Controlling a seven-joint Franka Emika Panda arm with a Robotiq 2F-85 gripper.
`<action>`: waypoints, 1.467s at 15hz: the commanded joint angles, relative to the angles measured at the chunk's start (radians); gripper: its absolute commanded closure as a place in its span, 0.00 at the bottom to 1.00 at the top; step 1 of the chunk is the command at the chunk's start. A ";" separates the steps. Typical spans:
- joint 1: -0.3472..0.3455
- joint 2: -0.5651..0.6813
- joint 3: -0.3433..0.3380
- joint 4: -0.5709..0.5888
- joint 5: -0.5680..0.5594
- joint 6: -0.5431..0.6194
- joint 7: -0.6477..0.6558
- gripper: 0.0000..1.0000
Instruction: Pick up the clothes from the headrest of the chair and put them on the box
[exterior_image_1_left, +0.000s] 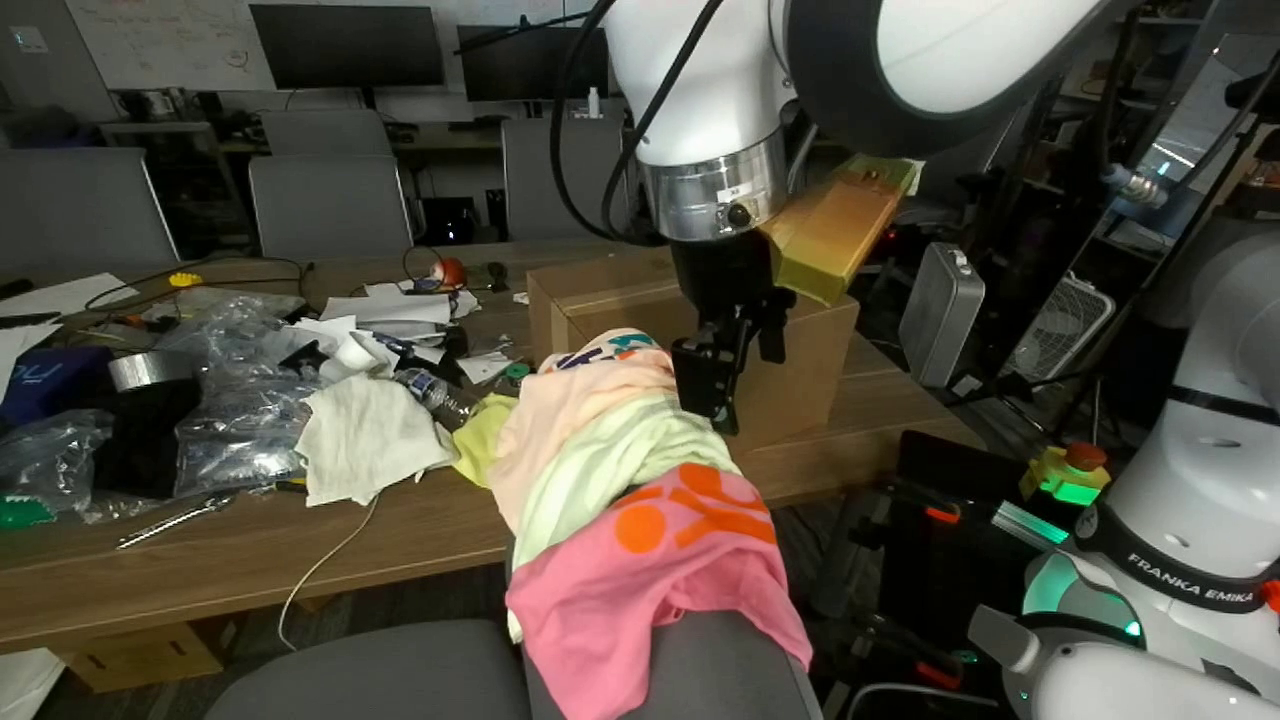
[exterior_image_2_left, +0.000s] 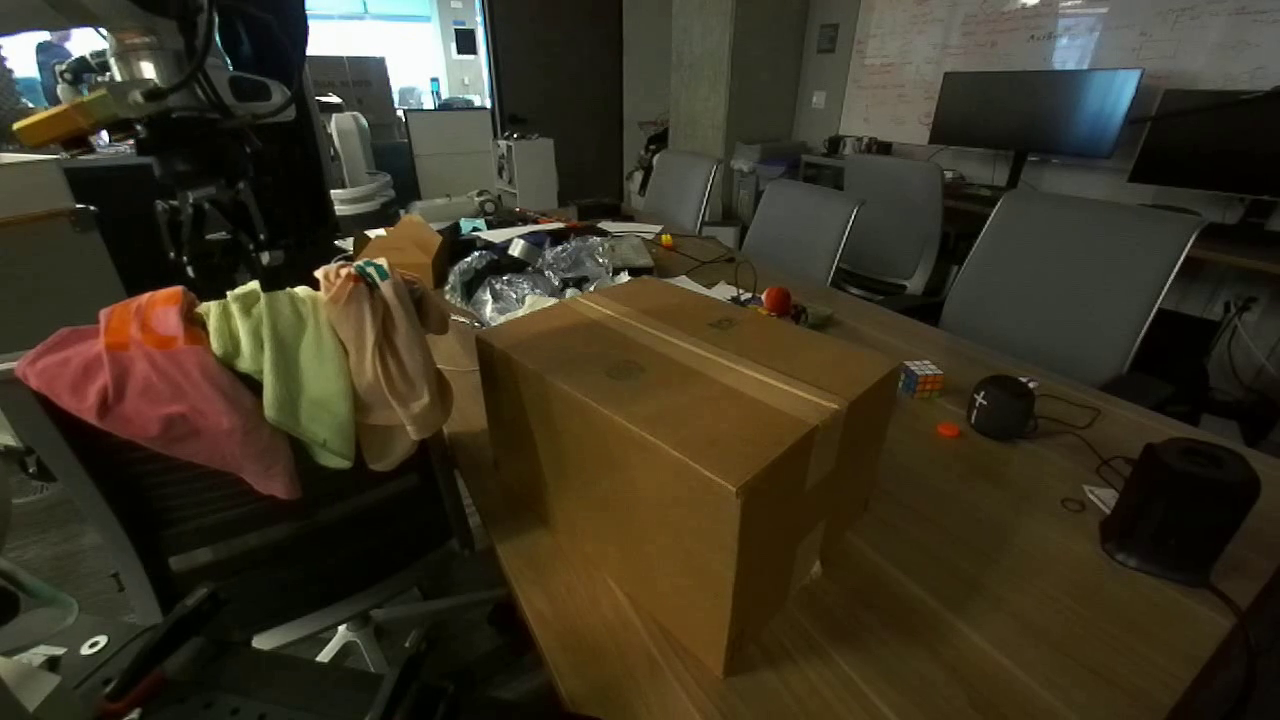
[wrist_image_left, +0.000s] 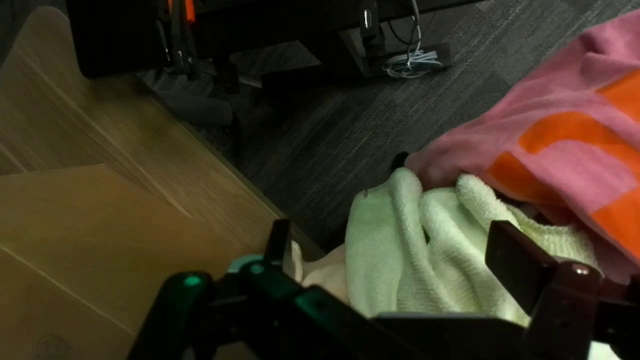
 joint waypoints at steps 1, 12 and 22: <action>0.057 0.045 0.022 0.077 -0.058 -0.075 -0.014 0.00; 0.139 0.179 0.024 0.181 -0.014 -0.047 -0.111 0.00; 0.139 0.249 -0.008 0.197 -0.030 -0.051 -0.241 0.00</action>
